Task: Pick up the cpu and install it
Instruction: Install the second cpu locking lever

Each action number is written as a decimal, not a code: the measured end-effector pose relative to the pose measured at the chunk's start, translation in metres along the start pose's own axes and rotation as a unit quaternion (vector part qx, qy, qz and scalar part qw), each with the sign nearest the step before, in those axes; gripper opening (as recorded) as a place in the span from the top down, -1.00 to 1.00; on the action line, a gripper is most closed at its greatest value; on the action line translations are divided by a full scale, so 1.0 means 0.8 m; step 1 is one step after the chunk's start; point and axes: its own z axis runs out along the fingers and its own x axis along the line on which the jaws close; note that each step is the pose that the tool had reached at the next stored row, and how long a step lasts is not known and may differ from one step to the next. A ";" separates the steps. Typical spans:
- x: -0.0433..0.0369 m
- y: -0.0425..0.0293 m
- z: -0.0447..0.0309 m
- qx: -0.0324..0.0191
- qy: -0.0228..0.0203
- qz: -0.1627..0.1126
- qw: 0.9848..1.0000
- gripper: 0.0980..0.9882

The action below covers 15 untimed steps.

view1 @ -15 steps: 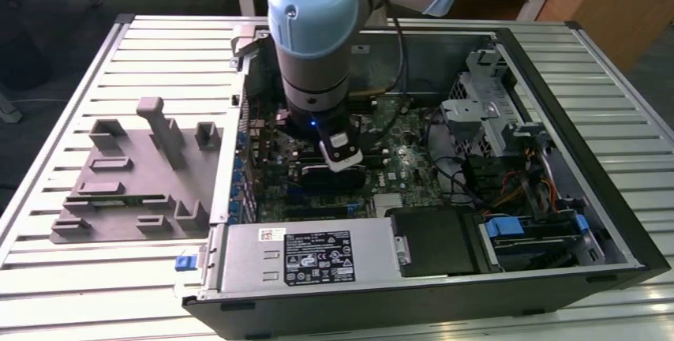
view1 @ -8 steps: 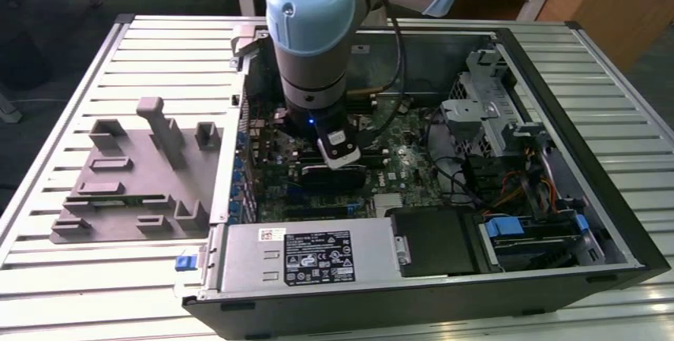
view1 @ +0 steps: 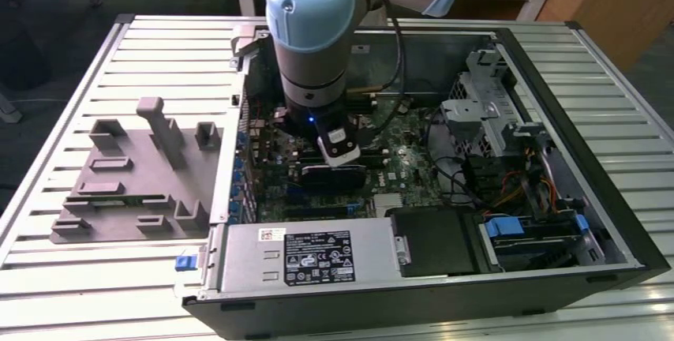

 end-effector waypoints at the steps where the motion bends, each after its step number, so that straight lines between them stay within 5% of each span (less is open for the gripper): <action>1: 0.000 0.0003 -0.0011 0.000 0.000 0.000 1.000 0.98; 11: 0.000 0.0052 -0.0191 0.000 -0.002 0.000 1.000 0.98; 15: 0.000 0.0066 -0.0202 0.011 -0.004 0.001 1.000 0.98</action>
